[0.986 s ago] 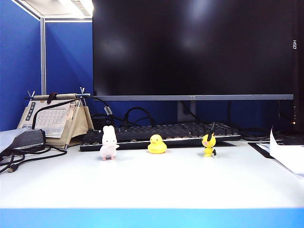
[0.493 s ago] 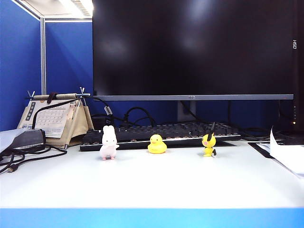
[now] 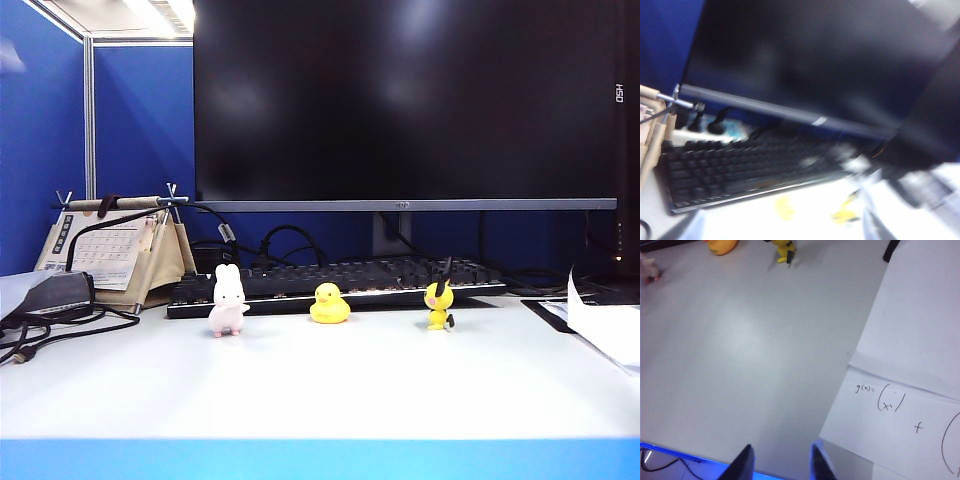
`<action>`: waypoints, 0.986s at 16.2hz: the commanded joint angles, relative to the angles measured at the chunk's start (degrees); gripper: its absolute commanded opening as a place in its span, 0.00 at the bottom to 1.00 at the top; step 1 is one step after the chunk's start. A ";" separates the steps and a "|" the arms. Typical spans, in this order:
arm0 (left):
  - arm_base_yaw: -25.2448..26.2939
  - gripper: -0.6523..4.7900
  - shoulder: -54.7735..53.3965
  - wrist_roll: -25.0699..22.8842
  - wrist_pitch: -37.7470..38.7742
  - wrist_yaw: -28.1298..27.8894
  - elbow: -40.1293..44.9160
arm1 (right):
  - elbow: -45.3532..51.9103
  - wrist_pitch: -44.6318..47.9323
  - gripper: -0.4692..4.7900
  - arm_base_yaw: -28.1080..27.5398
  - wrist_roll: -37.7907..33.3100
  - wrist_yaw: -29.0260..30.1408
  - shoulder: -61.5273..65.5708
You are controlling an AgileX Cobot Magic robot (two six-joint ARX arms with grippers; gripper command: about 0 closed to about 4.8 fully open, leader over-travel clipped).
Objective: Pick up the doll with a different color than the other dolls and place it near you.
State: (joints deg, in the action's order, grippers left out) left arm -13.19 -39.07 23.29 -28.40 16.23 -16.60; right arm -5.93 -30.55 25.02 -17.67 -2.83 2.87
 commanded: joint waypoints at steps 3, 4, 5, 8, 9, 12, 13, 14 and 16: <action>-7.91 1.00 -39.04 -3.45 -15.21 -2.84 -7.19 | 0.35 -0.46 0.37 0.11 0.15 -0.04 0.02; -10.99 1.00 -41.99 -4.00 -19.54 -6.95 -7.23 | 0.35 -0.46 0.37 0.09 0.15 -0.04 0.00; -13.35 1.00 -44.02 -5.62 -22.51 -10.71 -7.65 | 0.35 -0.46 0.37 0.09 0.15 -0.04 0.00; -16.39 1.00 -51.17 -8.00 -22.18 -16.02 -12.02 | 0.35 -0.46 0.37 0.09 0.15 -0.04 0.00; -16.31 1.00 -52.61 -8.35 -20.94 -16.68 -13.18 | 0.35 -0.46 0.37 0.09 0.15 -0.04 0.00; -16.33 1.00 -54.60 -8.74 -17.44 -19.02 -15.69 | 0.35 -0.46 0.37 0.09 0.15 -0.04 0.00; -16.31 1.00 -55.41 -8.66 -17.40 -19.06 -16.57 | 0.35 -0.46 0.37 0.11 0.15 -0.04 0.02; -16.31 1.00 -56.13 -8.11 -15.82 -19.52 -17.66 | 0.35 -0.46 0.37 0.11 0.15 -0.04 0.00; -16.39 1.00 -59.04 -6.56 -12.31 -18.91 -19.80 | 0.35 -0.46 0.37 0.11 0.15 -0.04 0.00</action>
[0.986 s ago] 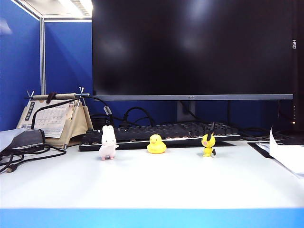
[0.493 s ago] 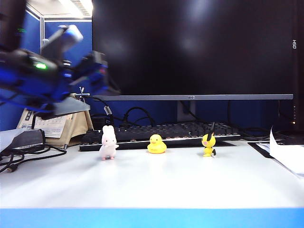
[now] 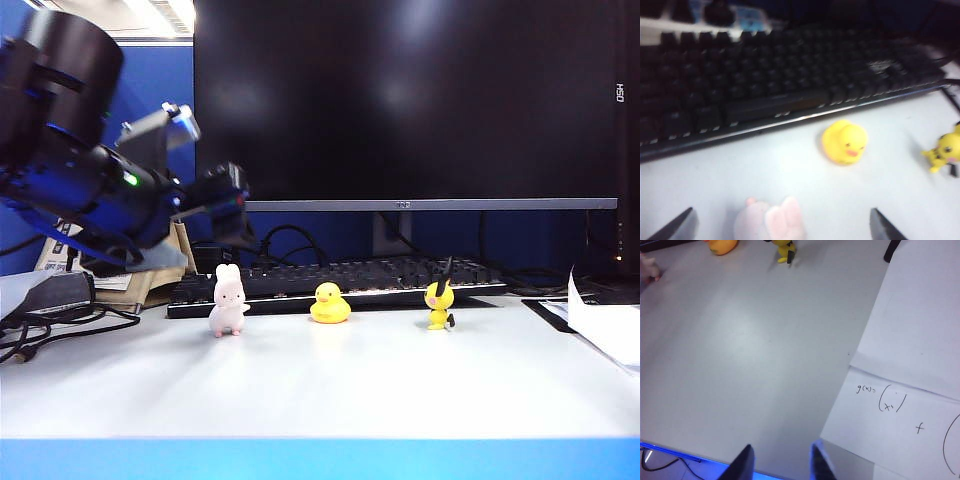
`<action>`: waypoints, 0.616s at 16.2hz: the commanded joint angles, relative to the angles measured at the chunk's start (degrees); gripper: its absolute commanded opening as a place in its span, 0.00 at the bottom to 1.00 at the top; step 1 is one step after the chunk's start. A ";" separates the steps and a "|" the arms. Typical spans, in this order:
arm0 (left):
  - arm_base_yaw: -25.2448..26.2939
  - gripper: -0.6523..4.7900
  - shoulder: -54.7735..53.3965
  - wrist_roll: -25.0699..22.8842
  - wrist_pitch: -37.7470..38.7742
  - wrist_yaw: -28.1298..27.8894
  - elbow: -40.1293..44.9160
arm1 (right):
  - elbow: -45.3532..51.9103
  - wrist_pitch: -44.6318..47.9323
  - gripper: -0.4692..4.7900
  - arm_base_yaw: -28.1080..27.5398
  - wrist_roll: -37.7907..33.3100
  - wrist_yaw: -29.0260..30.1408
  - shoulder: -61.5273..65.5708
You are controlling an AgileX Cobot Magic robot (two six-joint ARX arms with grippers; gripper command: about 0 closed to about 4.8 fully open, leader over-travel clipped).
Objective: Pick up the doll with a different color than the other dolls and place it near you.
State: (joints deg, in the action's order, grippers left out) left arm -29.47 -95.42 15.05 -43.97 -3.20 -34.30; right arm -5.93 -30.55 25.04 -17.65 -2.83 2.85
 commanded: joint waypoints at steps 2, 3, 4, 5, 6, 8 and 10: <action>-0.11 1.00 -4.57 3.02 2.10 0.59 -2.23 | 0.35 -0.46 0.37 0.09 0.13 -0.04 0.02; -0.37 1.00 -5.64 4.79 1.42 0.61 -2.23 | 0.35 -0.46 0.37 0.09 0.13 -0.04 0.02; -0.61 1.00 -6.40 5.14 1.11 0.55 -2.25 | 0.35 -0.46 0.37 0.09 0.13 -0.04 0.02; -1.14 1.00 -7.72 4.87 -0.50 0.24 -2.29 | 0.35 -0.46 0.37 0.09 0.13 -0.04 0.02; -1.62 1.00 -8.83 4.90 -0.59 0.46 -2.97 | 0.35 -0.46 0.37 0.09 0.13 -0.04 0.02; -2.64 1.00 -11.10 4.83 0.31 0.83 -5.40 | 0.35 -0.46 0.37 0.09 0.13 -0.04 0.02; -3.30 1.00 -11.91 4.11 0.44 -0.92 -7.13 | 0.35 -0.46 0.37 0.09 0.13 -0.07 0.02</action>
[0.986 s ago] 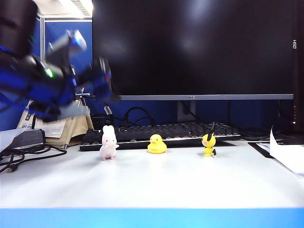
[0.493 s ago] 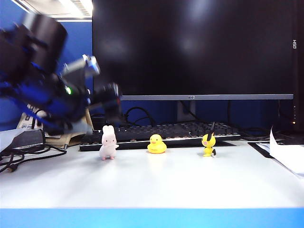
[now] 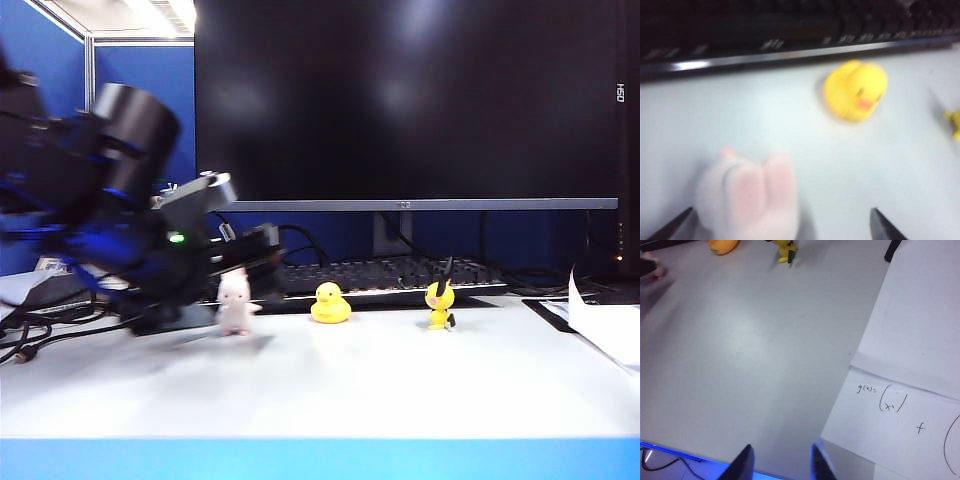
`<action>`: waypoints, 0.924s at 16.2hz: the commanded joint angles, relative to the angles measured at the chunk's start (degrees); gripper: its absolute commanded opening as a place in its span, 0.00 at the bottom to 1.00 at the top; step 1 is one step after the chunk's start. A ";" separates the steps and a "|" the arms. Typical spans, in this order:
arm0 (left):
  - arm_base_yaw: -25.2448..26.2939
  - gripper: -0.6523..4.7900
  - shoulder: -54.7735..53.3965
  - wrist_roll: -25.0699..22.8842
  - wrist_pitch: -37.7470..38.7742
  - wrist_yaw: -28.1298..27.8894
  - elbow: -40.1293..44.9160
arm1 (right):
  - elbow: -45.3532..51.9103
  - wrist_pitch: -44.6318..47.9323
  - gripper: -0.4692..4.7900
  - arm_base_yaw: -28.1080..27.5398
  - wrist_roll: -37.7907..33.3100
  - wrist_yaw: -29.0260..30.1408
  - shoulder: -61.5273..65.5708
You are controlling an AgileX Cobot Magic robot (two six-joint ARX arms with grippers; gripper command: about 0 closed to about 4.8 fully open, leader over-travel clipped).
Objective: Pick up the doll with a different color than the other dolls and place it near you.
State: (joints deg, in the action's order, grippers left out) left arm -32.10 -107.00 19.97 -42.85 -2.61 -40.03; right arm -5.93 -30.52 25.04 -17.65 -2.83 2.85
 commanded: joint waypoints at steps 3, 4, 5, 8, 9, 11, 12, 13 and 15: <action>-0.31 1.00 -0.35 -2.21 -0.48 -2.01 -1.46 | 0.35 -0.48 0.37 0.09 0.13 -0.04 0.02; -0.24 1.00 -0.42 -2.32 -0.28 -2.69 -1.46 | 0.35 -0.48 0.37 0.09 0.13 -0.04 0.02; -0.24 1.00 -0.72 -2.40 -0.31 -3.54 -1.46 | 0.35 -0.48 0.37 0.09 0.13 -0.04 0.02; -0.24 0.80 -1.20 -2.45 0.33 -4.24 -1.49 | 0.35 -0.48 0.37 0.09 0.13 -0.04 0.02; -0.24 0.68 -1.20 -2.47 0.28 -4.24 -1.49 | 0.35 -0.48 0.37 0.07 0.13 -0.04 0.02; -0.24 0.39 -1.20 -2.67 -0.94 -4.24 -1.53 | 0.35 -0.48 0.37 0.09 0.13 -0.04 0.02; -0.24 0.39 -1.20 -2.67 -1.25 -4.24 -1.53 | 0.35 -0.48 0.37 0.09 0.13 -0.04 0.02; -0.26 0.39 -1.20 -2.64 -1.88 -4.24 -1.53 | 0.35 -0.48 0.37 0.09 0.13 -0.04 0.02; -0.26 0.29 -1.20 -3.13 -1.97 -4.24 -1.53 | 0.35 -0.48 0.37 0.07 0.13 -0.04 0.02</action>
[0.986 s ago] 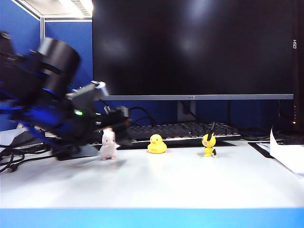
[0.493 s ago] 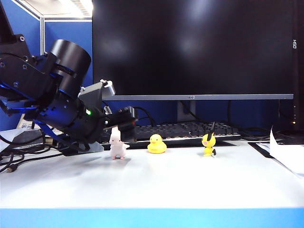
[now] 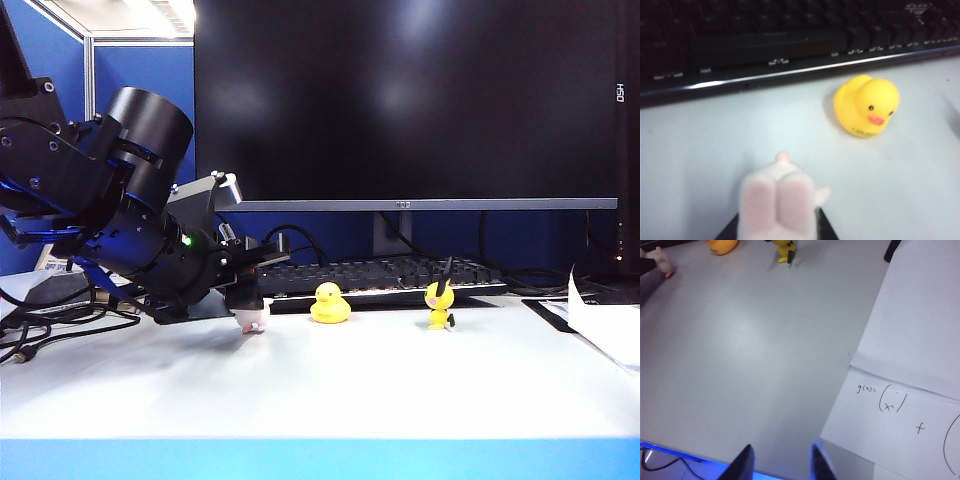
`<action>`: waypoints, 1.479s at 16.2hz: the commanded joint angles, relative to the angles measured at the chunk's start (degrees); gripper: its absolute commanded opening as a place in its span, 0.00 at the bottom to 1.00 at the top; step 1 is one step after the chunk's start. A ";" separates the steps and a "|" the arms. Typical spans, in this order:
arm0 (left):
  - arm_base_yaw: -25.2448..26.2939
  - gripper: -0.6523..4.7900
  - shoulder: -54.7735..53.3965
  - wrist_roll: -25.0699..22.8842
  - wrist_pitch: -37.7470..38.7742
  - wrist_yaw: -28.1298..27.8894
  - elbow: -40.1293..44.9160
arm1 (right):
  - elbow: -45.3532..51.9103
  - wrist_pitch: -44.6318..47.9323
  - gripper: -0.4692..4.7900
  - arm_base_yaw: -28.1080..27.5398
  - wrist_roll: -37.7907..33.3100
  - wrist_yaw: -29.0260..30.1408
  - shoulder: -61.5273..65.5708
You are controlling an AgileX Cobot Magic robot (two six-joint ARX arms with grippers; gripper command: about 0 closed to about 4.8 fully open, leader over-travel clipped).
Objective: Pick up the doll with a different color than the other dolls and place it near you.
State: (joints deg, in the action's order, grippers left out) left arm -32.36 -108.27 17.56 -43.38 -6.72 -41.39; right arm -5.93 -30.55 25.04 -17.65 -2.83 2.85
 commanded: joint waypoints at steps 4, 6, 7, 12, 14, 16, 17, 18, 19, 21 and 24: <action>-0.02 0.26 0.09 -1.29 -1.38 0.48 -0.17 | 0.35 -0.46 0.37 0.07 0.13 -0.04 0.02; -0.07 0.21 0.20 -1.27 -1.38 3.43 -0.17 | 0.35 -0.46 0.37 0.07 0.13 -0.04 0.02; -0.13 0.21 0.24 -1.27 -1.46 4.31 -0.17 | 0.35 -0.46 0.37 0.07 0.13 -0.04 0.02; -6.14 0.11 3.43 -3.87 0.57 2.69 -0.15 | 0.35 -0.46 0.37 0.07 0.13 -0.04 0.02; -8.87 0.11 5.46 -4.07 2.27 1.14 -0.15 | 0.35 -0.46 0.37 0.07 0.13 -0.04 0.02; -11.93 0.11 7.10 -3.39 3.23 -0.02 -0.11 | 0.35 -0.46 0.37 0.07 0.13 -0.04 0.02; -12.66 0.11 7.45 -3.34 3.80 -0.31 -0.09 | 0.35 -0.46 0.37 0.07 0.13 -0.04 0.02; -14.62 0.11 8.11 -3.32 5.42 -1.53 -0.09 | 0.35 -0.46 0.37 0.09 0.13 -0.04 0.02; -16.06 0.11 8.20 -3.10 6.34 -2.67 -0.07 | 0.35 -0.46 0.37 0.07 0.13 -0.04 0.02; -20.33 0.11 8.24 -0.70 8.15 -5.31 -0.07 | 0.35 -0.46 0.37 0.09 0.13 -0.04 0.02; -25.38 0.11 8.44 -0.09 9.09 -9.77 0.02 | 0.35 -0.46 0.37 0.07 0.13 -0.04 0.02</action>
State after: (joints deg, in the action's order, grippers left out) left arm -56.49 -100.33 17.17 -34.20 -14.66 -41.30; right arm -5.93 -30.55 25.04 -17.65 -2.83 2.85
